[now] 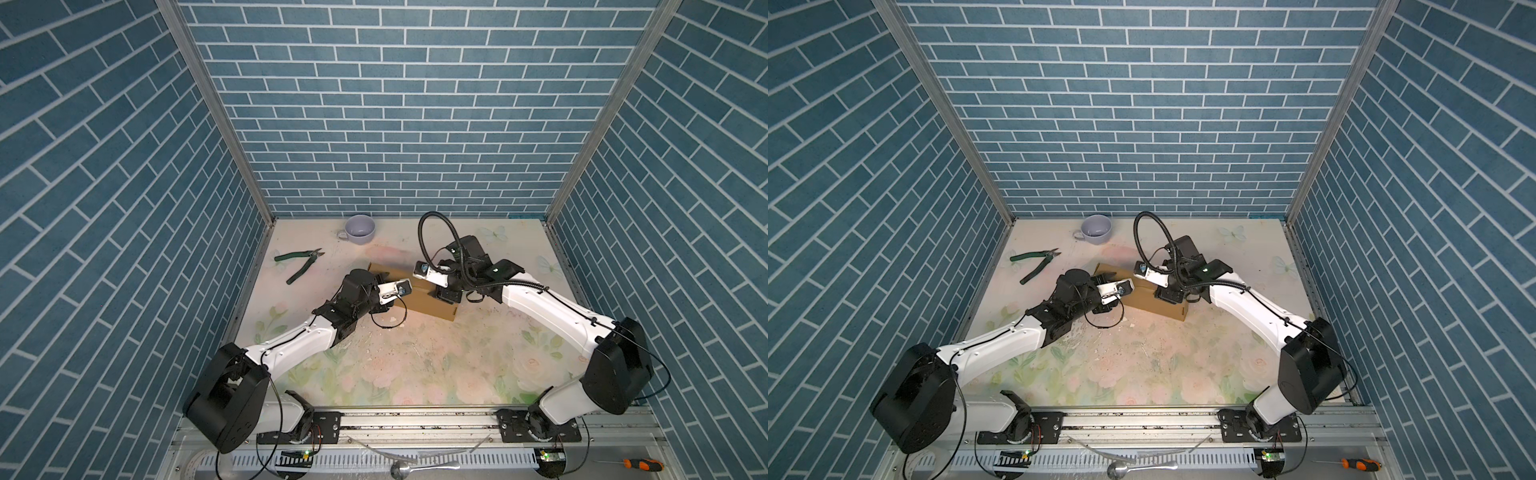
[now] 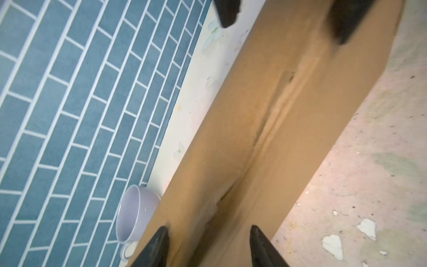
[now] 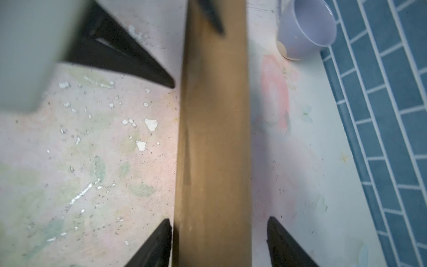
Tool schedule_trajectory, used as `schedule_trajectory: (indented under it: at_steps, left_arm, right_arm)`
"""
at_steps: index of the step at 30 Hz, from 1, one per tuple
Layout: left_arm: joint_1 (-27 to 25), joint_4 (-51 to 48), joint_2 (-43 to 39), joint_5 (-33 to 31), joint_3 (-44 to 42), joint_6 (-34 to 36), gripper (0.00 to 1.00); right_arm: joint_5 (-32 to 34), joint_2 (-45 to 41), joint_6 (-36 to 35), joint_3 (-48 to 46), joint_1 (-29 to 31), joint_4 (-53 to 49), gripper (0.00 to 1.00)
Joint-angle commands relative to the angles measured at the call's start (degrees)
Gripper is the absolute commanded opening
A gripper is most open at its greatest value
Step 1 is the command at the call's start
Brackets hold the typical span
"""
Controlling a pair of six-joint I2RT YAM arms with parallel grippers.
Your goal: Fold the paper box
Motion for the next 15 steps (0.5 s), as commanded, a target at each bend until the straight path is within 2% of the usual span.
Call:
schedule_trajectory:
  at_steps: [1,4,7,9,12,15]
  left_arm:
    - [-1.43,-16.36,2.86,4.61,-3.39,3.03,0.56]
    - [-1.38,-16.34,3.09,4.57,-3.32,2.94,0.56]
    - [-1.38,-16.41,3.46,4.6,-2.75,2.79,0.56]
    - [-1.38,-16.68,3.65,4.78,-2.32,2.63,0.56]
    - [-1.38,-16.65,2.95,4.81,-2.75,2.33,0.56]
    - [-1.38,-16.12,2.33,4.6,-3.21,2.33,0.56]
  right_arm:
    - [-7.13,-5.45,20.24,1.73,-2.86,5.16,0.67]
    - [-6.66,-8.55,30.49,0.24,-5.8,7.78,0.67]
    - [2.71,-11.08,42.42,-1.33,-8.05,7.04,0.63]
    - [6.74,-12.23,54.47,-0.73,-10.44,0.9,0.54]
    - [4.92,-12.75,65.94,1.04,-13.52,-12.78,0.52]
    - [-3.28,-13.55,71.99,-1.36,-16.11,-18.55,0.56]
